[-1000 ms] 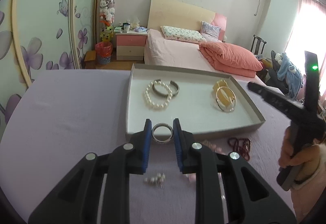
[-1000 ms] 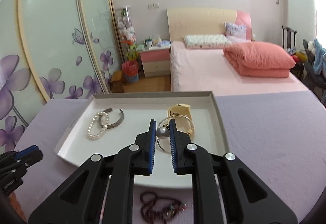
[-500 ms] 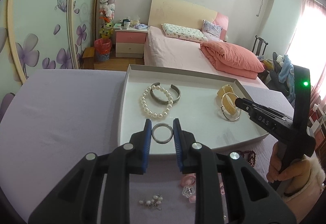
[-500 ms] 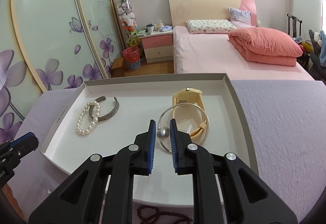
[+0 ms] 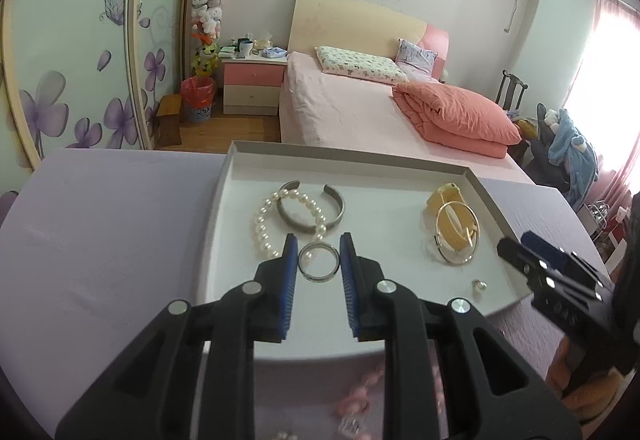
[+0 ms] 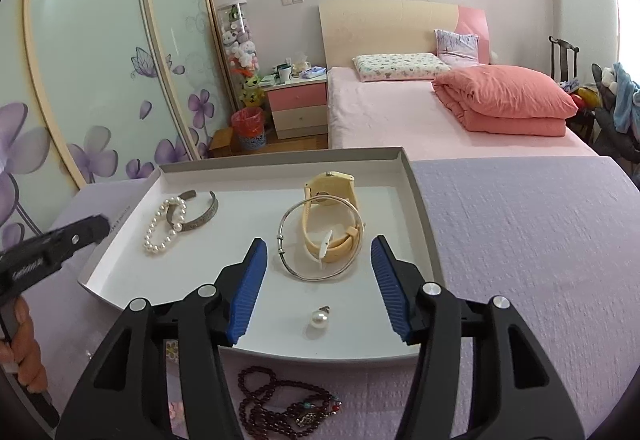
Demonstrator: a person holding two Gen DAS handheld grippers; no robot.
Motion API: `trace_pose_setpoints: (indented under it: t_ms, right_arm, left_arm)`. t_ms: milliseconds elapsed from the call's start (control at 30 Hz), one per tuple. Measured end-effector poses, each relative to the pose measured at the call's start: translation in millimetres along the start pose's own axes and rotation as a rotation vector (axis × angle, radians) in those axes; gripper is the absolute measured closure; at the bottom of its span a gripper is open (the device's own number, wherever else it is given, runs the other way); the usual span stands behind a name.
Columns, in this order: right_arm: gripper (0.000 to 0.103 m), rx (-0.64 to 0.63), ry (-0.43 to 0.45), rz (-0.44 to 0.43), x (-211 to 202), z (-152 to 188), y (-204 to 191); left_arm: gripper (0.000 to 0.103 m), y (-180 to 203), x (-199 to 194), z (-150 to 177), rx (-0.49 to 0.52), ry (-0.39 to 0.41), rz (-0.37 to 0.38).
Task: Organize jewelry
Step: 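Carry the pearl earring and silver ring into the grey tray and open both tools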
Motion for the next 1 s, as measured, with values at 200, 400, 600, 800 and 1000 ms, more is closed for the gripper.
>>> trace_pose_setpoints:
  t_ms: [200, 400, 600, 800, 1000]
  right_arm:
    - [0.046, -0.007, -0.014, -0.010, 3.8, 2.6, -0.1]
    - [0.046, -0.021, -0.018, -0.011, 4.4, 5.0, -1.5]
    - [0.046, -0.010, -0.010, -0.017, 1.6, 5.0, 0.5]
    - [0.045, -0.009, -0.010, -0.016, 1.1, 5.0, 1.4]
    - [0.045, -0.010, -0.010, -0.017, 0.5, 4.1, 2.0]
  left_arm:
    - [0.081, 7.2, 25.6, -11.6, -0.005, -0.027, -0.008]
    - [0.081, 12.0, 43.3, -16.6, -0.001, -0.048, -0.022]
    - [0.081, 14.1, 52.6, -19.3, -0.023, -0.063, 0.002]
    - [0.056, 10.5, 43.0, -23.7, -0.044, -0.035, 0.001]
    - [0.054, -1.1, 32.6, -25.8, -0.050, -0.022, -0.017]
Point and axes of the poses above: each gripper's, at about its wrist camera, not at the fingertips, and x roughly the way its jaws point, y to its right, z to its underside, the point moved 6 cm from there along x, roughly the way its jaws point, and after that the axes turned 6 degrees about -y, right-handed, at the moved point
